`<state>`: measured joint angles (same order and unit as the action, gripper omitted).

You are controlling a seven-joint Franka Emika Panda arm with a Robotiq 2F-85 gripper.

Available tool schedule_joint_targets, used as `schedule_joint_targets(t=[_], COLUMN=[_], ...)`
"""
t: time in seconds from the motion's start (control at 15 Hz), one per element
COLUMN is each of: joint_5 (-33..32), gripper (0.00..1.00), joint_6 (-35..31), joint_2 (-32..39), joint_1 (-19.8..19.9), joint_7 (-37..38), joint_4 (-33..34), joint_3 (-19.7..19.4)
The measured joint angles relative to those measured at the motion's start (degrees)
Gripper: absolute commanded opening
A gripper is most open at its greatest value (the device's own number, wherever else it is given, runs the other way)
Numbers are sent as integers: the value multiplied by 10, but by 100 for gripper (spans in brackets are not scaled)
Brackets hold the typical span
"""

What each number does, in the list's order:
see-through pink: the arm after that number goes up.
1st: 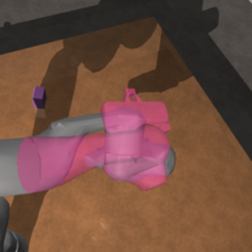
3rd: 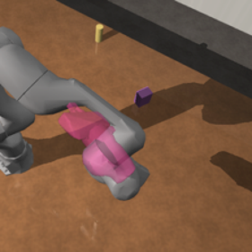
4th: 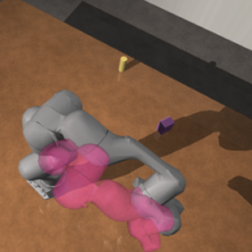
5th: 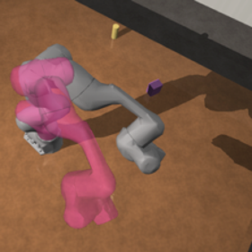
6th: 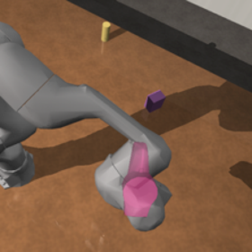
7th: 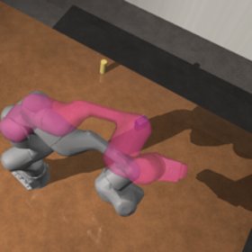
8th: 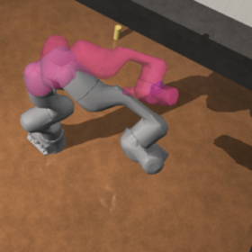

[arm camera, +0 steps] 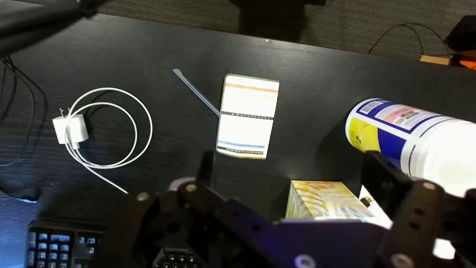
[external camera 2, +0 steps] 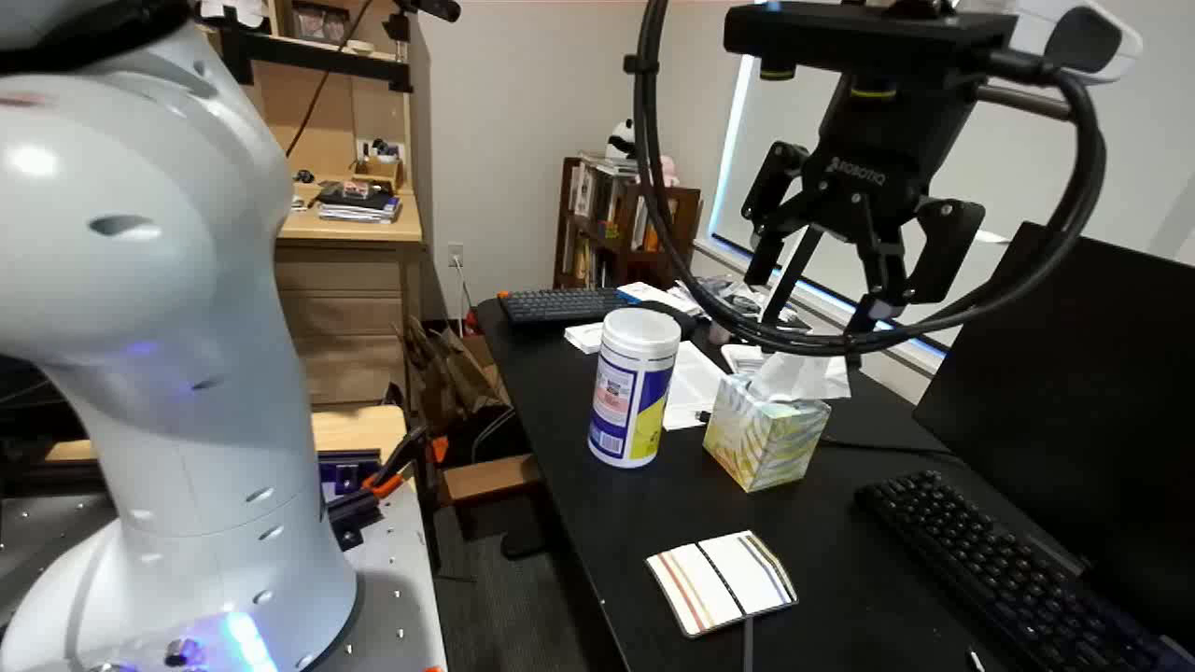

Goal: Move the bottle to the right then backwards.

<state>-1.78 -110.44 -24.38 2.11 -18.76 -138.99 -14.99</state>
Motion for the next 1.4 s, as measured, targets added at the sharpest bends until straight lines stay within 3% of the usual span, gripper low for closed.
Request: schedule_joint_targets(t=[0.87, 1.4], joint_5=[1, 91], gripper=[100, 100], joint_6=[-7, -101], joint_2=[3, 99], joint_1=[-4, -79], joint_7=[0, -11], joint_4=[2, 54], joint_3=[15, 76])
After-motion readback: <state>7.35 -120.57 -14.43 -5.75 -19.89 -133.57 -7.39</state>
